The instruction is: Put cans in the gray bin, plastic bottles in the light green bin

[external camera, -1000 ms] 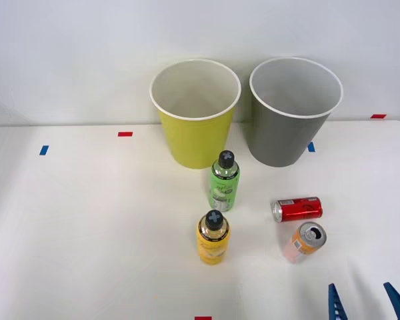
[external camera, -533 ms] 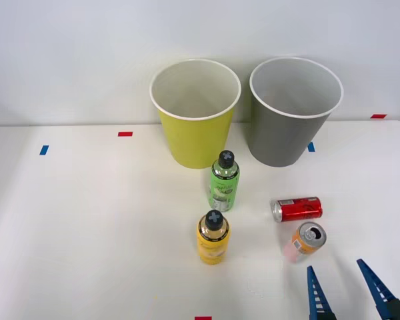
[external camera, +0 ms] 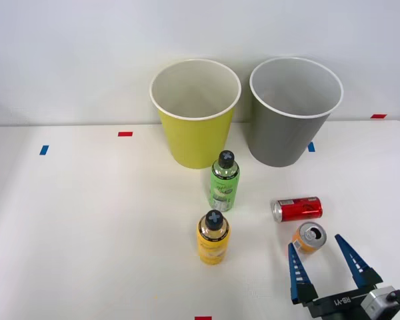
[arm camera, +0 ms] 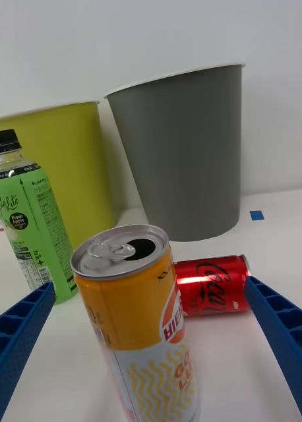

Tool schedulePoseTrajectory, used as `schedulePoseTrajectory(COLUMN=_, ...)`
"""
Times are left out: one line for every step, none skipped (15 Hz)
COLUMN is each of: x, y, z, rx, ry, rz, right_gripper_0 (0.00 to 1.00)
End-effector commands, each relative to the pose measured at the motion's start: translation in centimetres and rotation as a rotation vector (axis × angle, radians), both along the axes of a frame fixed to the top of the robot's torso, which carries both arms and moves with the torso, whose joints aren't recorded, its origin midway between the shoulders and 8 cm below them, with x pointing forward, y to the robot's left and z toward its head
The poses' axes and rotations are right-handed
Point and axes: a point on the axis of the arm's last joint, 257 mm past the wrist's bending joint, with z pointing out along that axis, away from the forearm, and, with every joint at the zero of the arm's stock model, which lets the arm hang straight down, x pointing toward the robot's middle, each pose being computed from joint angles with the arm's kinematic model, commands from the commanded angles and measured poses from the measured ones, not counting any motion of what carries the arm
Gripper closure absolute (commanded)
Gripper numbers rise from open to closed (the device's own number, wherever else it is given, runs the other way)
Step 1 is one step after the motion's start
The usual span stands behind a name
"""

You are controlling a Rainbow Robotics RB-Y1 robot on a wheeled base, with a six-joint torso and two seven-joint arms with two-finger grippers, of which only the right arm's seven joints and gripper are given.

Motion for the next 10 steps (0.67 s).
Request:
schedulePoseTrajectory(x=1.3, y=0.4, z=-0.1, rx=-0.019, ry=0.008, rz=0.007, right_gripper_0=0.00)
schedulePoseTrajectory(x=1.6, y=0.7, z=-0.2, rx=-0.030, ry=0.012, rz=0.011, right_gripper_0=0.00)
schedulePoseTrajectory(x=1.7, y=0.8, z=-0.2, rx=-0.036, ry=0.013, rz=0.013, right_gripper_0=0.00)
schedulePoseTrajectory(x=1.8, y=1.0, z=-0.1, rx=-0.041, ry=0.008, rz=0.015, right_gripper_0=0.00)
schedulePoseTrajectory(x=2.0, y=1.0, z=-0.4, rx=-0.049, ry=0.019, rz=0.016, right_gripper_0=0.00)
schedulePoseTrajectory(x=2.2, y=1.1, z=-0.4, rx=-0.052, ry=0.021, rz=0.016, right_gripper_0=0.00)
schedulePoseTrajectory(x=2.5, y=1.1, z=-0.4, rx=-0.052, ry=0.023, rz=0.015, right_gripper_0=0.00)
schedulePoseTrajectory(x=2.7, y=1.2, z=-0.4, rx=-0.053, ry=0.026, rz=0.013, right_gripper_0=0.00)
schedulePoseTrajectory(x=3.0, y=1.3, z=-0.4, rx=-0.054, ry=0.028, rz=0.013, right_gripper_0=0.00)
schedulePoseTrajectory(x=3.3, y=1.4, z=-0.5, rx=-0.051, ry=0.033, rz=0.013, right_gripper_0=0.00)
